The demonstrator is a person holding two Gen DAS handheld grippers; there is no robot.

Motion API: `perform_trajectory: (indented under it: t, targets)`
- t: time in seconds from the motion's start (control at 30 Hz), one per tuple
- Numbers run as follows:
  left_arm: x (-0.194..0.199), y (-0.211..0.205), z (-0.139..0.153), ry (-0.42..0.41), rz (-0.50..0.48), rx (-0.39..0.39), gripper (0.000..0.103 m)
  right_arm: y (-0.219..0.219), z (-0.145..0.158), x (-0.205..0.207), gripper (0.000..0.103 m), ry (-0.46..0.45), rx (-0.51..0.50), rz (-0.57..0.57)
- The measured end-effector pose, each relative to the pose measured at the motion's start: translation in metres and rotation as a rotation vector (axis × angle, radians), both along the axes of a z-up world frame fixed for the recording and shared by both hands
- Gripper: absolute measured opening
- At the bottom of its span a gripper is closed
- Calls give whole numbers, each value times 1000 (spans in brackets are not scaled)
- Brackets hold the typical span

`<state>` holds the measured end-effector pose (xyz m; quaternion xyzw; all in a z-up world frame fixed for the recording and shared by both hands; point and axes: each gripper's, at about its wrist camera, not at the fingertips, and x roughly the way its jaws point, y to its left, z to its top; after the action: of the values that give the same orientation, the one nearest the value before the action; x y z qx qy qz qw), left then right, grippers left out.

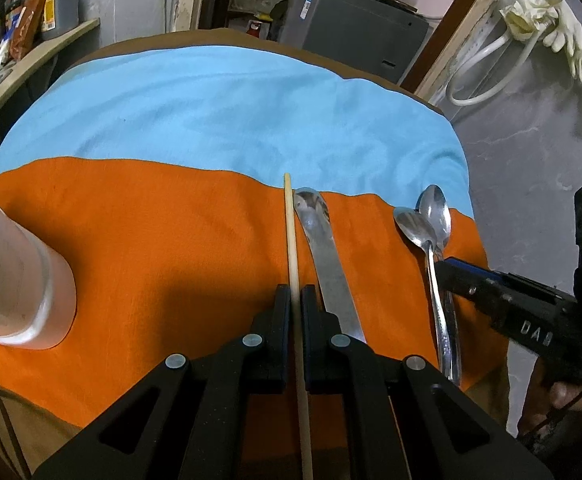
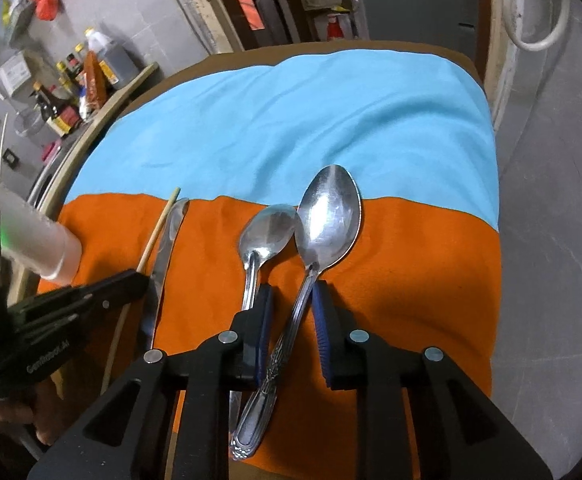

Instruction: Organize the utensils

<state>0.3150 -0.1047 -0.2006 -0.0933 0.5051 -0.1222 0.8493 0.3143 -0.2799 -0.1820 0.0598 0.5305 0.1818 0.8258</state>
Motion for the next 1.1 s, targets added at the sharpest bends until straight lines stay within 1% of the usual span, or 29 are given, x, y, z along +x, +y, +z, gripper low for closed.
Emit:
perform_trajectory:
  t: [0.03, 0.1, 0.2, 0.3, 0.37, 0.5, 0.53, 0.57, 0.63, 0.7, 0.73, 0.77, 0.8, 0.9, 0.97, 1.1]
  targets:
    - [0, 1, 0, 0, -1, -6, 3, -5, 0, 0, 14, 1, 24, -18]
    - [-1, 3, 1, 3, -2, -9, 3, -15, -2, 0, 14, -9, 67, -51]
    - [-3, 5, 1, 1, -3, -14, 3, -24, -2, 4, 15, -38, 70, -79]
    - [-4, 6, 1, 2, -2, -18, 3, -27, -2, 12, 21, -50, 81, -81]
    - [-3, 7, 1, 4, -1, -21, 3, -27, -3, 19, 24, -58, 83, -63]
    - [-3, 6, 1, 6, 2, -23, 3, -25, -6, 36, 26, -80, 83, -22]
    - [-3, 6, 1, 7, 2, -21, 3, -23, -7, 40, 28, -87, 83, -5]
    - [-3, 6, 1, 7, 3, -22, 3, -21, -7, 43, 33, -91, 88, 12]
    - [-2, 5, 1, 7, 6, -23, 3, -17, -8, 48, 38, -96, 102, 53]
    - [-2, 6, 1, 5, 11, -25, 3, -12, -8, 52, 38, -102, 88, 86]
    - [-2, 6, 1, 5, 13, -27, 3, -9, -8, 53, 34, -106, 77, 94]
    - [-2, 6, 1, 6, 17, -30, 3, -8, -9, 53, 27, -114, 53, 101]
    - [-3, 6, 1, 7, 19, -32, 3, -8, -9, 53, 26, -117, 51, 108]
    - [-3, 7, 1, 7, 22, -32, 3, -15, -12, 55, 17, -95, 90, 97]
    - [-3, 7, 2, 9, 26, -31, 3, -14, -12, 54, 10, -86, 82, 113]
    - [-2, 8, 1, 13, 34, -32, 3, -10, -7, 49, 5, -84, 76, 105]
